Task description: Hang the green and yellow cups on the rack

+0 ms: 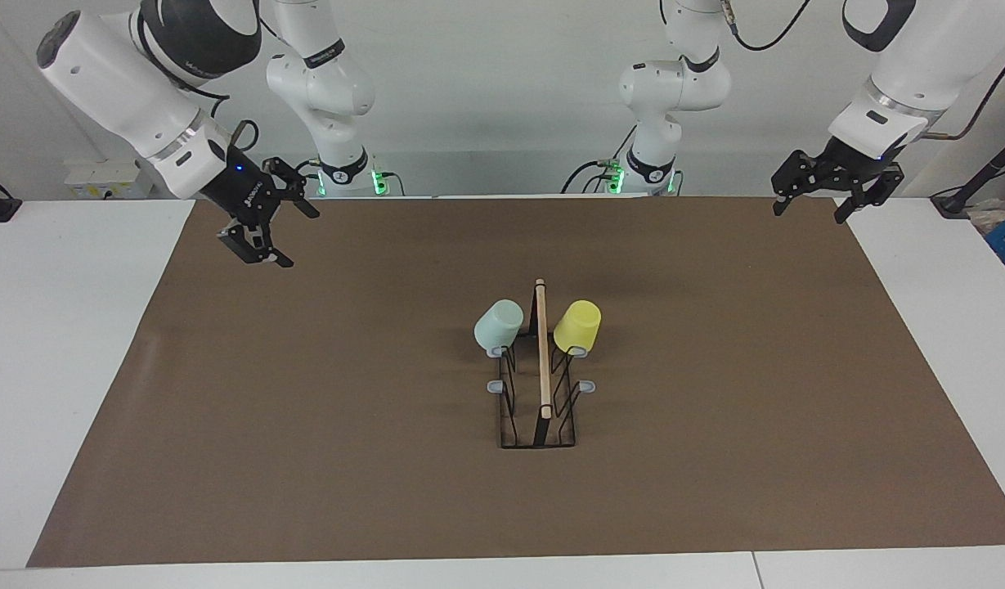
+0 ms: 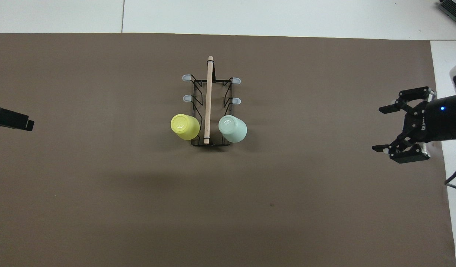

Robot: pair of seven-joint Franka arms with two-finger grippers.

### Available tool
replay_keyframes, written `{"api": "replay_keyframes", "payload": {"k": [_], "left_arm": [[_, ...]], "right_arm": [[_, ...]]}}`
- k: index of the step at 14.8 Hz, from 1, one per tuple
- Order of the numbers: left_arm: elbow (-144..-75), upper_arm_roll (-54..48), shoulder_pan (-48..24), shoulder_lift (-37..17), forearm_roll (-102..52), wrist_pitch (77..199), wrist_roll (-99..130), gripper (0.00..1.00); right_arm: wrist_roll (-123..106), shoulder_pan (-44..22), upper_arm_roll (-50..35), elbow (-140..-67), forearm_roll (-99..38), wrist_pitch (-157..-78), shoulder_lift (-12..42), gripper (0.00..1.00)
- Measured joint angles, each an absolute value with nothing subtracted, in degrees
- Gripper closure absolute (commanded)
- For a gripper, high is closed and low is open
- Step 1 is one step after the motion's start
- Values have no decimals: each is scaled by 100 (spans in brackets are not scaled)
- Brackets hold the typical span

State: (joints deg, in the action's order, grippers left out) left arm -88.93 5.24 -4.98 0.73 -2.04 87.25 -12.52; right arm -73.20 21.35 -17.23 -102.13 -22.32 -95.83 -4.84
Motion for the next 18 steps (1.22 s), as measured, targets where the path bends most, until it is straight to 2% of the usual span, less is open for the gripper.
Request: {"api": "replay_keyframes", "payload": {"k": [6, 10, 18], "left_arm": [[-8885, 537, -500, 82, -117, 8737, -1252, 0], [-8857, 503, -505, 85, -58, 8743, -1252, 0], [-8845, 488, -507, 85, -58, 8740, -1252, 0]], "right_arm": [[-4436, 1997, -1879, -10125, -1141, -9180, -491, 0], [-2614, 1893, -1926, -10204, -1028, -9015, -558, 0], [-2079, 1887, -1870, -10299, -665, -9009, -625, 0]]}}
